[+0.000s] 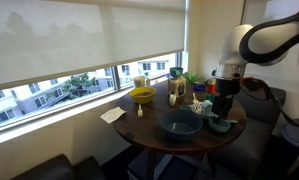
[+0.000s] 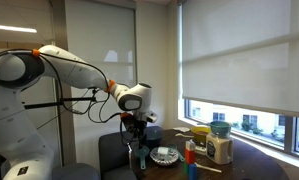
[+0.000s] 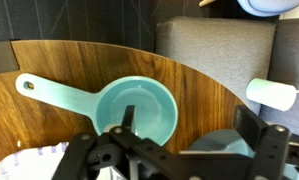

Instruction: Put the blue measuring spoon in the dark blue bowl

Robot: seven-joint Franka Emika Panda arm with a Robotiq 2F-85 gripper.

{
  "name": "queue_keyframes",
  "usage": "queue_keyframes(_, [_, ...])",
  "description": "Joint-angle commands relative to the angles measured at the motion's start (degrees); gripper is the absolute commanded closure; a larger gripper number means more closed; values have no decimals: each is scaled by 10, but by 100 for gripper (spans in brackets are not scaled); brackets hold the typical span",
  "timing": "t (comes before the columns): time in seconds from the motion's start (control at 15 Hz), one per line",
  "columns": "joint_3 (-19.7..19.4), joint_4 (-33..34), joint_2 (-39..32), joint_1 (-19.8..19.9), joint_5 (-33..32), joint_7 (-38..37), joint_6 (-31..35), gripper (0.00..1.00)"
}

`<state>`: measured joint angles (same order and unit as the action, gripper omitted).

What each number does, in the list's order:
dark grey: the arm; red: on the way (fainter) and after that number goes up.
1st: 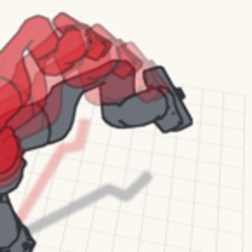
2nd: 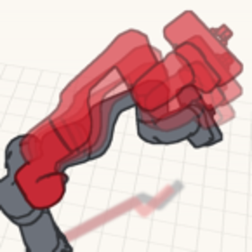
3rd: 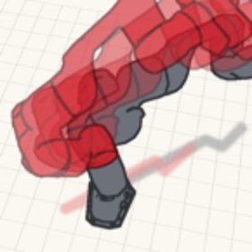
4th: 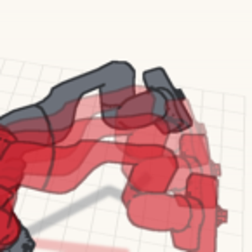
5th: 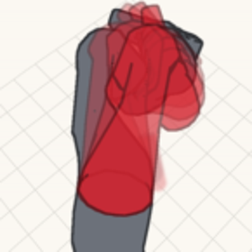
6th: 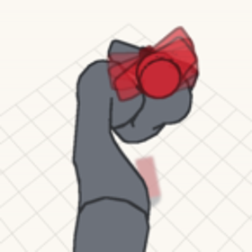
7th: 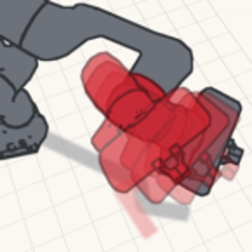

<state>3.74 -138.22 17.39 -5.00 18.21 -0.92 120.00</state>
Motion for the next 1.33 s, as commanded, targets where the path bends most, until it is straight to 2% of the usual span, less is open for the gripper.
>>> queue_keyframes(0.0, [1,-1,-10,-9,-15,48,11,0])
queue_keyframes(0.07, [2,1,-13,-10,-23,56,6,0])
queue_keyframes(0.33, [9,2,-27,-11,-57,70,15,41])
queue_keyframes(0.47, [12,0,-35,-14,-63,72,22,55])
queue_keyframes(0.6, [18,0,-44,-14,-76,70,38,61])
queue_keyframes(0.67, [24,10,-54,-16,-86,63,43,76])
queue_keyframes(0.87, [30,18,-58,-16,-115,59,50,97])
queue_keyframes(1.07, [31,32,-46,-19,-112,50,33,100])
queue_keyframes(1.27, [39,63,-28,-16,-113,-17,-41,99])
